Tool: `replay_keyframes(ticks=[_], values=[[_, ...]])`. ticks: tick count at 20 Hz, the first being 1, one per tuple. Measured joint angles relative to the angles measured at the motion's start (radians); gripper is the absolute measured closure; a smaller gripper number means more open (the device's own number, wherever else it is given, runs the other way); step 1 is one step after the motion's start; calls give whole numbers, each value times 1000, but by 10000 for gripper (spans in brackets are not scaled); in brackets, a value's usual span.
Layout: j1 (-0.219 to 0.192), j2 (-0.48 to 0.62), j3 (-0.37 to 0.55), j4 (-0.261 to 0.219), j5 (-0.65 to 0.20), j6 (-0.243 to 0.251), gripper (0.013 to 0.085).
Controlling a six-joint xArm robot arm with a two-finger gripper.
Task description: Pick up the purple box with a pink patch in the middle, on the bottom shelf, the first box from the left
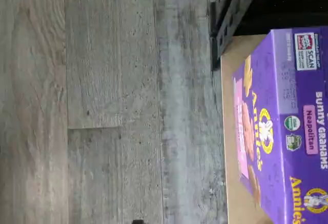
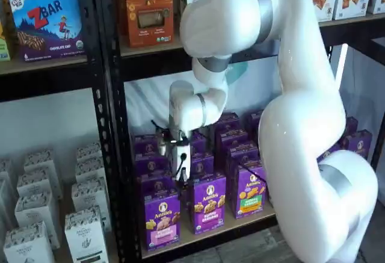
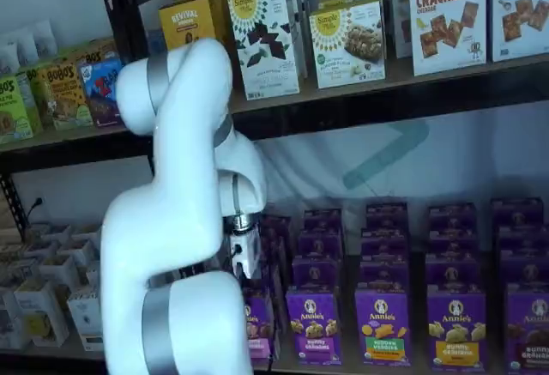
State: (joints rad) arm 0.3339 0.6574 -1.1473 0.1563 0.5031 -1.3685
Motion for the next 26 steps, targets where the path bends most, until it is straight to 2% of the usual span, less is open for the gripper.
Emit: replay_keyframes(ticks=[6,15,19,26], values=[[-7,-17,16,18,-20,-23,130],[1,15,-5,19,-64,-18,130],[3,47,-29,17,-86,-14,130],[1,116,-108,-3,-70,2,130]])
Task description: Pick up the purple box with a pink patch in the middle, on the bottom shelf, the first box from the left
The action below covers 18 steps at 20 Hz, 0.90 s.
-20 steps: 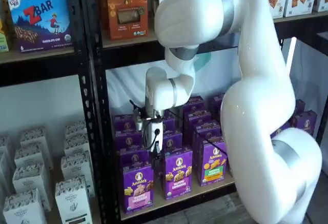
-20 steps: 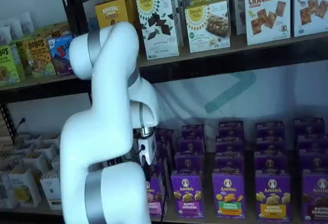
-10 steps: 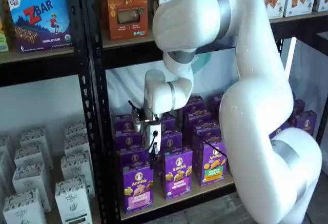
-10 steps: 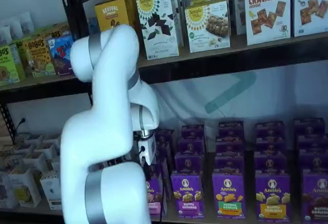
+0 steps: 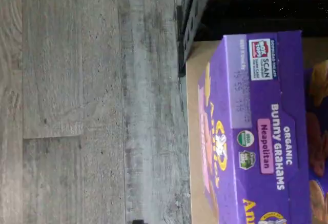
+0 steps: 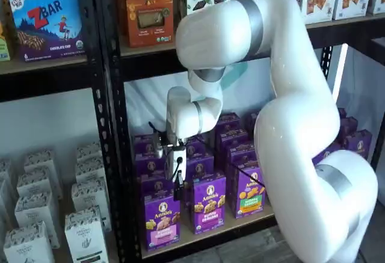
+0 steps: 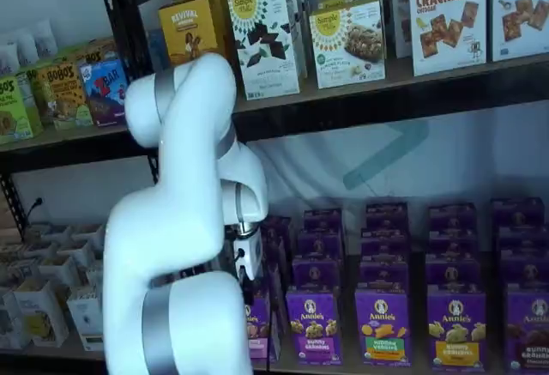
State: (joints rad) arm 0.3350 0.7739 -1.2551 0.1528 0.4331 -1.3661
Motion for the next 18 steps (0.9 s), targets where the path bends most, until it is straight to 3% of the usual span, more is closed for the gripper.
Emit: replay_keyframes(ticks=[18], values=[[-5,189,-221,-93,72,79,130]])
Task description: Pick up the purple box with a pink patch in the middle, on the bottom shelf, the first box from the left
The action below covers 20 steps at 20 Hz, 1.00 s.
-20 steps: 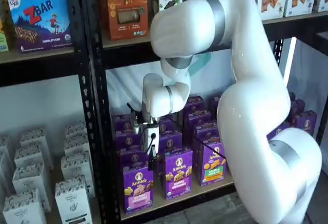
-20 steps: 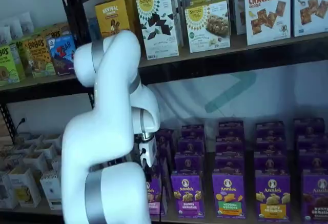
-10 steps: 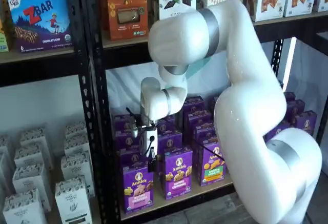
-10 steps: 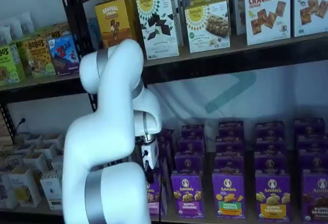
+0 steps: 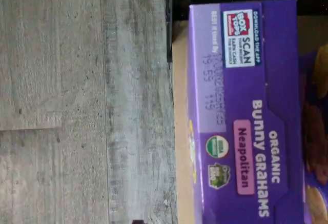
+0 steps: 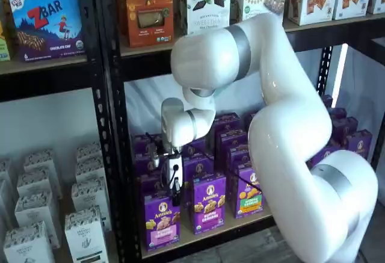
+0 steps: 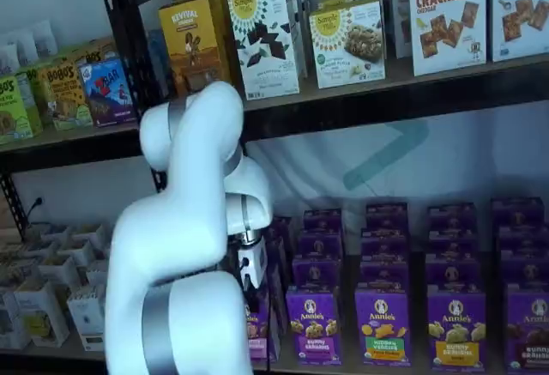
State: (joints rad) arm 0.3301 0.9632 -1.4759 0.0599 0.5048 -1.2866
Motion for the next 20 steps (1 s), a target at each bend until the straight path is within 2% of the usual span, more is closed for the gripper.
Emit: replay_keyframes(ticks=[15,20], values=[[17,85,-86,-37,17,50,130],[23,106,-111,-35,34,54,130]])
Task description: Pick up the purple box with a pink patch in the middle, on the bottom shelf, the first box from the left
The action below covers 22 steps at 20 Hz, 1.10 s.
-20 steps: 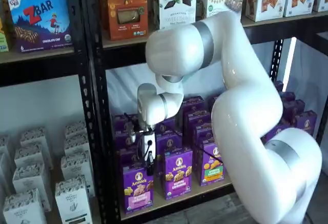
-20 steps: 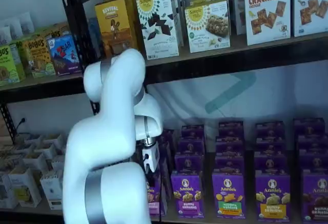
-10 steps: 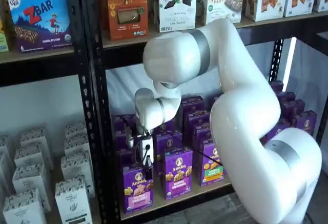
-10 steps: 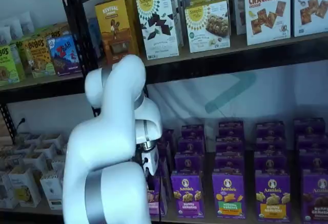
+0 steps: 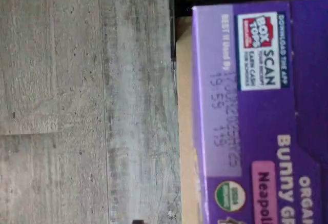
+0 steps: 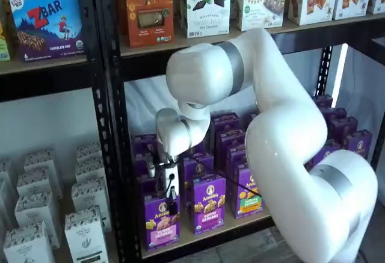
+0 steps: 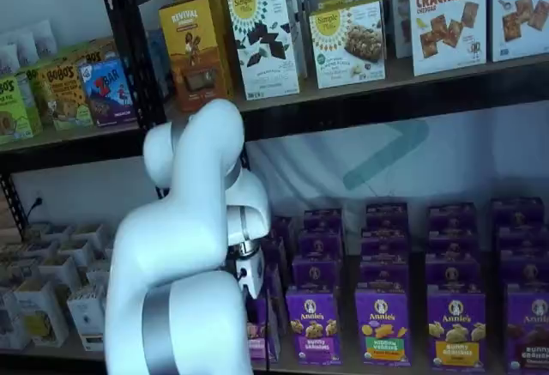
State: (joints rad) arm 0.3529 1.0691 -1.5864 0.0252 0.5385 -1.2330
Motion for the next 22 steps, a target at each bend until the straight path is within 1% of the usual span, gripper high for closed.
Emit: replay_keyframes(ticks=[5,7,8,10,11,12,20,21,22], values=[[1,9,-6,1,-5,0,130],[0,13,-10,3,-6,-3,210],[-1,14,-11,3,-5,-3,210],[-1,16,-16,-1,0,0,290],[-1,17,-17,-2,1,1,290],[-1,18,-18,-4,2,3,330],[-2,21,-21,-10,7,7,330],[-3,19,-19,-9,5,5,370],[-3,19,-18,-8,4,4,370]])
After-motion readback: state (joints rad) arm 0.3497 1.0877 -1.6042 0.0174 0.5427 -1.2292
